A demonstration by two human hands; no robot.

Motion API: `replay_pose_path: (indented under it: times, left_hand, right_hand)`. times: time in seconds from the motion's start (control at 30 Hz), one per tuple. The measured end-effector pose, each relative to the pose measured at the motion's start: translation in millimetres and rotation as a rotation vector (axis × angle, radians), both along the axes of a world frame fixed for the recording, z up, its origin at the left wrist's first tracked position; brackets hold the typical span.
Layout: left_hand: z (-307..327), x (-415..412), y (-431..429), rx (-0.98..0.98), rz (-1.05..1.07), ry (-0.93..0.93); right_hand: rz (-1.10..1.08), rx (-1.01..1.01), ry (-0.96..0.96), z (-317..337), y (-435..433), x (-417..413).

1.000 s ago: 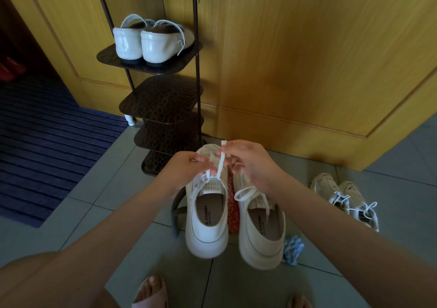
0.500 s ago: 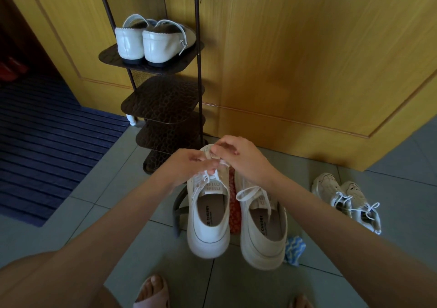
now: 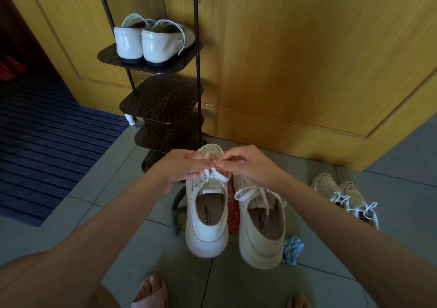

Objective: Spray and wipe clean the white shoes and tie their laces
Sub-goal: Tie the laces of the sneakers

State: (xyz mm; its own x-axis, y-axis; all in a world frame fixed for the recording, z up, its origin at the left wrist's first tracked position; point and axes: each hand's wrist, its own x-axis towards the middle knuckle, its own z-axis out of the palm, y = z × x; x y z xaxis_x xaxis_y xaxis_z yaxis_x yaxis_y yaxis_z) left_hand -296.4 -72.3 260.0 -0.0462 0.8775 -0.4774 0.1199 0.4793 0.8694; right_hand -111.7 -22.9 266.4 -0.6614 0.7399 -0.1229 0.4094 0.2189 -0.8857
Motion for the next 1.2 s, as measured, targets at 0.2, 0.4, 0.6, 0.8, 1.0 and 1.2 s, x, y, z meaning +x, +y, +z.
replay_pose_path:
  times: [0.2, 0.4, 0.6, 0.8, 1.0, 1.2]
  left_hand:
    - [-1, 8, -4, 0.101, 0.021, 0.122]
    - [-6, 10, -7, 0.298, 0.049, 0.194]
    - [-8, 11, -10, 0.434, 0.078, 0.136]
    - [-9, 13, -13, 0.460, 0.102, 0.123]
    - [-5, 13, -15, 0.434, 0.130, 0.049]
    - [-3, 14, -16, 0.388, 0.153, 0.000]
  right_hand:
    - [-0.030, -0.062, 0.030, -9, 2, -9]
    - [-0.073, -0.191, 0.079, -12, 7, -15]
    - [-0.037, -0.291, 0.108, -15, 12, -14]
    - [-0.046, -0.353, 0.123, -21, 16, -16]
    - [-0.072, -0.196, 0.067, -14, 15, -21]
    - [-0.025, -0.229, -0.051, -10, 16, -21]
